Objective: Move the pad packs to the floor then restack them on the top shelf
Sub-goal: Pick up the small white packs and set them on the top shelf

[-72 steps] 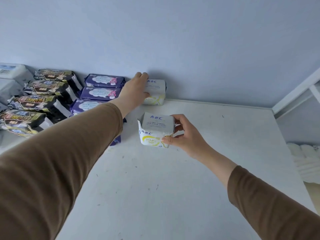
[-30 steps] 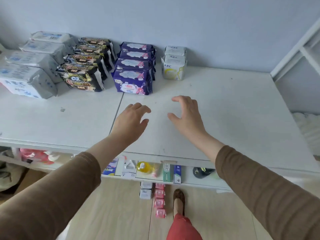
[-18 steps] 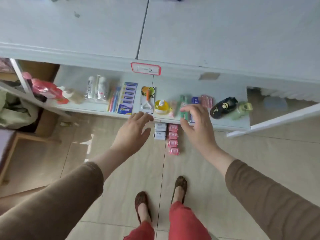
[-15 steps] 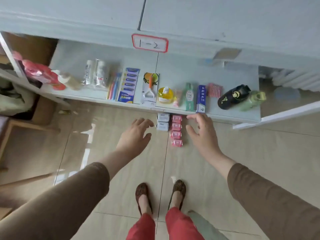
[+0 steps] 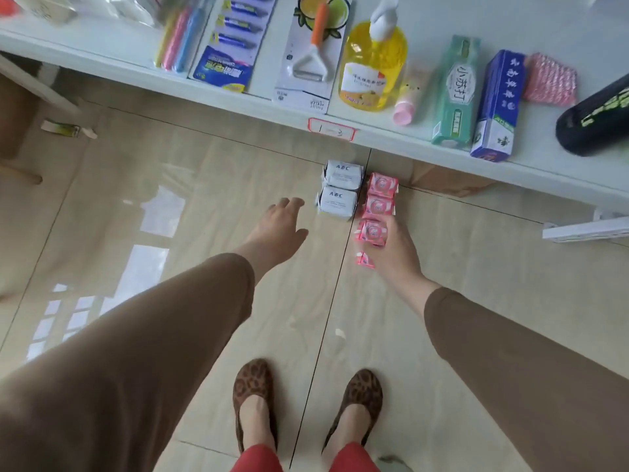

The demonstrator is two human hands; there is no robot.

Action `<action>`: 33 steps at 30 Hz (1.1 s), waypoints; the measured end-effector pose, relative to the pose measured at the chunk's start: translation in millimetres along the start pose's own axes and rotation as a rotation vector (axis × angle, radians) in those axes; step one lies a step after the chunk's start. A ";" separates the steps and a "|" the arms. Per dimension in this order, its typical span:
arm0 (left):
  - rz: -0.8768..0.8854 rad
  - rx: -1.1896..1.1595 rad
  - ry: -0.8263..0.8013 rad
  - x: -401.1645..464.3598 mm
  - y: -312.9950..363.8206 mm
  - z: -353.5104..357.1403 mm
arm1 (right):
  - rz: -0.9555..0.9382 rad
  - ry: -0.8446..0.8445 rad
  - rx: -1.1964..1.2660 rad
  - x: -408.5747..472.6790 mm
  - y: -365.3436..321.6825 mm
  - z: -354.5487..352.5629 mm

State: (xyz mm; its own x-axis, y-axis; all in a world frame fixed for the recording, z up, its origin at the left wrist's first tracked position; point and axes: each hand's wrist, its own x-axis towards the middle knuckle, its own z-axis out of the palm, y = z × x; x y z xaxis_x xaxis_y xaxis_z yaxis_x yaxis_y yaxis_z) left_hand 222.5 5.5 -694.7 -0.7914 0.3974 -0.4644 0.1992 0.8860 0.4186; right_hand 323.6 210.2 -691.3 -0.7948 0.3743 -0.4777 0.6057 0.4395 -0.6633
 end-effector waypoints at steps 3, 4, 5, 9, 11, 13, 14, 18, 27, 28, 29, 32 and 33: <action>0.032 -0.015 0.049 53.1 -8.5 29.5 | -0.092 0.014 -0.147 51.5 25.3 35.7; 0.036 -0.018 0.063 69.0 -9.8 38.0 | -0.124 0.021 -0.179 68.2 30.8 46.7; 0.038 -0.020 0.074 83.7 -10.1 45.7 | -0.153 0.030 -0.205 83.2 34.6 56.8; 0.049 -0.032 0.096 137.0 -9.4 67.9 | -0.238 0.086 -0.343 132.7 47.9 90.7; 0.083 -0.033 0.098 160.6 -10.6 74.6 | -0.243 0.145 -0.449 143.6 54.2 101.7; 0.106 -0.010 0.098 182.2 -8.4 80.2 | -0.272 0.201 -0.584 146.0 61.7 108.6; 0.111 0.005 0.096 191.6 -5.8 83.2 | -0.293 0.211 -0.629 145.5 65.5 112.1; 0.073 0.073 0.002 224.1 2.2 97.6 | -0.289 0.136 -0.489 140.2 78.1 130.3; -0.006 0.002 0.092 219.5 -7.3 116.3 | -0.162 0.056 -0.167 132.7 68.9 154.2; -0.009 -0.008 0.097 212.5 -11.6 113.1 | -0.163 0.032 -0.179 125.8 70.1 150.8; -0.013 -0.024 0.102 202.4 -16.8 108.4 | -0.159 0.008 -0.181 114.6 72.8 145.5; -0.030 -0.059 0.118 152.3 -29.8 81.7 | -0.112 -0.064 -0.079 60.6 77.0 112.4; -0.034 -0.068 0.113 130.7 -30.9 69.5 | -0.097 -0.079 -0.047 39.8 74.4 96.4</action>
State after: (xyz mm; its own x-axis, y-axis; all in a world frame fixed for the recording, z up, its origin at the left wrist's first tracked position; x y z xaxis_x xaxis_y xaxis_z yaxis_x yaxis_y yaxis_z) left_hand 153.1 46.7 -822.5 -0.8577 0.3348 -0.3901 0.1345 0.8785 0.4583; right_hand 333.3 179.1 -815.2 -0.8490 0.2640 -0.4578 0.5258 0.5092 -0.6814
